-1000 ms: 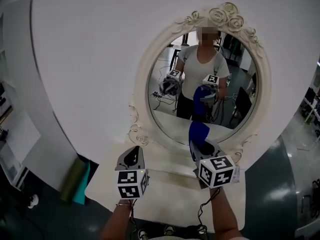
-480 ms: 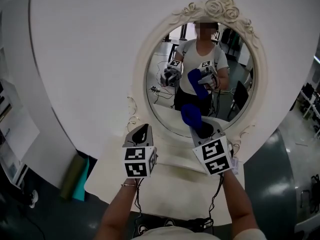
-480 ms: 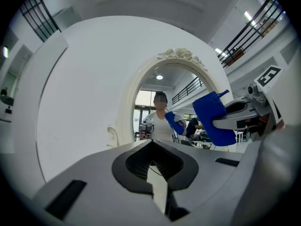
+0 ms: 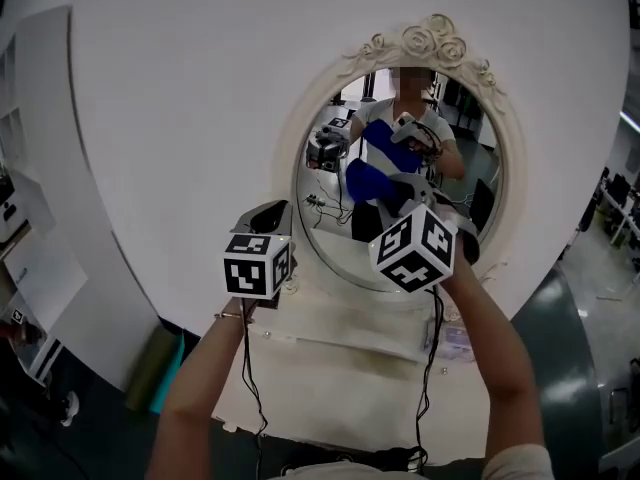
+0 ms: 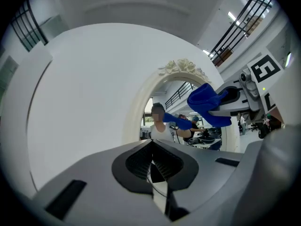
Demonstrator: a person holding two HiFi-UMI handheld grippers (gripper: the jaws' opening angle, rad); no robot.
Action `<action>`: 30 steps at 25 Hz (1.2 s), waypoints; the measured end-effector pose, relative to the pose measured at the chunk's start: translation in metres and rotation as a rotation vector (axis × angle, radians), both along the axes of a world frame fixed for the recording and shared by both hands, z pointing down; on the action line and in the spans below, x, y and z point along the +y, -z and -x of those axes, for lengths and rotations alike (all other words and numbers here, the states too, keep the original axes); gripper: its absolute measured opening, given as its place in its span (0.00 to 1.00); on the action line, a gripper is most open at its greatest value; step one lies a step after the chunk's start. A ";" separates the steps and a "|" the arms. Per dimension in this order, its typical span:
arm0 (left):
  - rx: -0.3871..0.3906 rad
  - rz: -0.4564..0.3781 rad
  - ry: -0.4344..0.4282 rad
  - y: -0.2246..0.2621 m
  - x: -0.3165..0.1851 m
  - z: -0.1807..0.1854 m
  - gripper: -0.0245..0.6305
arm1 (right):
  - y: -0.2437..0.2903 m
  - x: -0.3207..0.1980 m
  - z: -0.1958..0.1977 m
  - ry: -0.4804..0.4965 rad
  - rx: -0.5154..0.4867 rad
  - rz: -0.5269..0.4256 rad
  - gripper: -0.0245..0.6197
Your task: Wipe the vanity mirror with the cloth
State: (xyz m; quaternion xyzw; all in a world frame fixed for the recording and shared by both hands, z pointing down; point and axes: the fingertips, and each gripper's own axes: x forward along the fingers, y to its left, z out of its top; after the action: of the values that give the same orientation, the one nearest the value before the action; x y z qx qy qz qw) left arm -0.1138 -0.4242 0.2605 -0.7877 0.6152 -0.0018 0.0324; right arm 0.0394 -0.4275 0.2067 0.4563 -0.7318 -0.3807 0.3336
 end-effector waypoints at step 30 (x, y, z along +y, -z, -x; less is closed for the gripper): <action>-0.015 -0.022 0.091 0.053 -0.043 0.043 0.05 | 0.056 -0.083 0.074 -0.232 0.232 -0.222 0.14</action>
State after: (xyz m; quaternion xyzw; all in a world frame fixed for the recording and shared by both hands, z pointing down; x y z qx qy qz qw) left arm -0.1565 -0.4675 0.2078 -0.7586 0.6499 -0.0022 0.0456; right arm -0.0349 -0.5103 0.1512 0.5245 -0.5844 -0.4684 0.4050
